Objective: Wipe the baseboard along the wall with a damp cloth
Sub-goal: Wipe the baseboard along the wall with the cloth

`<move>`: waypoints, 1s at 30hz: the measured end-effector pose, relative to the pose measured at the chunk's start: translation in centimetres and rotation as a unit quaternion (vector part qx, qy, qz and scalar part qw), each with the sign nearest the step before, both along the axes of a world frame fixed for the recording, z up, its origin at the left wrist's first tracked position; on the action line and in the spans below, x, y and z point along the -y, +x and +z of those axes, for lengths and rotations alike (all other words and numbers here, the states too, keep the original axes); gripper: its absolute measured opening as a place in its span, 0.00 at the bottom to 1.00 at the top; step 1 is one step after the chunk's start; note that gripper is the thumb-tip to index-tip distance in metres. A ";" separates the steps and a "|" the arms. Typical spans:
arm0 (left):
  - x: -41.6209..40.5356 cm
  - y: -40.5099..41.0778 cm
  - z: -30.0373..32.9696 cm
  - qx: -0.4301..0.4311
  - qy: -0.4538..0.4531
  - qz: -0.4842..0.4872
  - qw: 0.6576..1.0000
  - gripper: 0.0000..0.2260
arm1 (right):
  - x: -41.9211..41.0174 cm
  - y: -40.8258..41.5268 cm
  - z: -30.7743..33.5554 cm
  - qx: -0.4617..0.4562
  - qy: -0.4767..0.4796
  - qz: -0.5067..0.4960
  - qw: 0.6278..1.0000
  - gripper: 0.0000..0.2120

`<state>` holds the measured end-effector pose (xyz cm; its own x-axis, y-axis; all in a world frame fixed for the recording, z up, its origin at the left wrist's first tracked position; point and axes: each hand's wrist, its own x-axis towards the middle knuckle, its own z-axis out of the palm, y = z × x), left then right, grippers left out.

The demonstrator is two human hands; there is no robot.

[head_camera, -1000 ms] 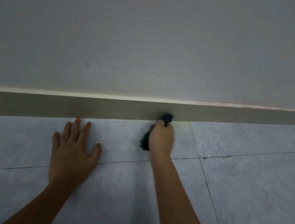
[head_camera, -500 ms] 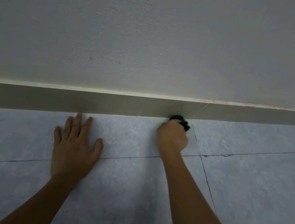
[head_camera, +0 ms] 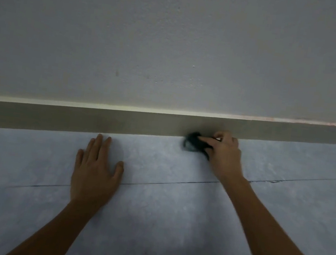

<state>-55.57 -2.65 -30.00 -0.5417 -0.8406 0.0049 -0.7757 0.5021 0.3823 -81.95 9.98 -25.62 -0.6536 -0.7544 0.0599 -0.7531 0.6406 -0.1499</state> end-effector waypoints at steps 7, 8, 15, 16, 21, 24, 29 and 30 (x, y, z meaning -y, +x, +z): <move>0.4 4.1 0.3 0.016 0.007 0.092 0.996 0.35 | 3.0 5.1 -2.9 -0.029 -0.099 0.125 0.987 0.19; 0.5 4.0 0.3 0.016 0.008 0.088 0.996 0.34 | 3.8 5.5 -2.7 -0.010 -0.091 0.141 0.986 0.18; 0.5 4.1 0.2 0.016 -0.004 0.100 0.995 0.33 | 4.6 4.2 -0.2 -0.139 -0.051 0.244 0.958 0.26; 0.5 3.9 0.2 0.015 -0.005 0.100 0.995 0.33 | 4.2 3.7 0.0 -0.162 -0.078 0.238 0.955 0.28; 0.6 3.9 0.1 0.019 -0.008 0.101 0.995 0.32 | 4.8 4.3 -0.3 -0.180 -0.117 0.191 0.958 0.28; 0.4 4.0 0.2 0.015 -0.005 0.101 0.995 0.32 | 4.6 4.6 -1.2 -0.163 -0.054 0.235 0.957 0.30; 0.5 3.9 0.0 0.010 -0.008 0.102 0.995 0.32 | 4.4 2.9 0.1 -0.197 -0.136 0.224 0.945 0.25; 0.5 3.9 0.0 0.010 -0.009 0.101 0.995 0.32 | 4.4 2.7 0.3 -0.198 -0.156 0.219 0.943 0.25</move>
<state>-51.62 -3.14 -30.04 -0.3619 -0.9321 0.0122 -0.8686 0.3420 0.3586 -79.30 5.57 -25.29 -0.1640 -0.8525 0.4963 -0.9715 0.2268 0.0685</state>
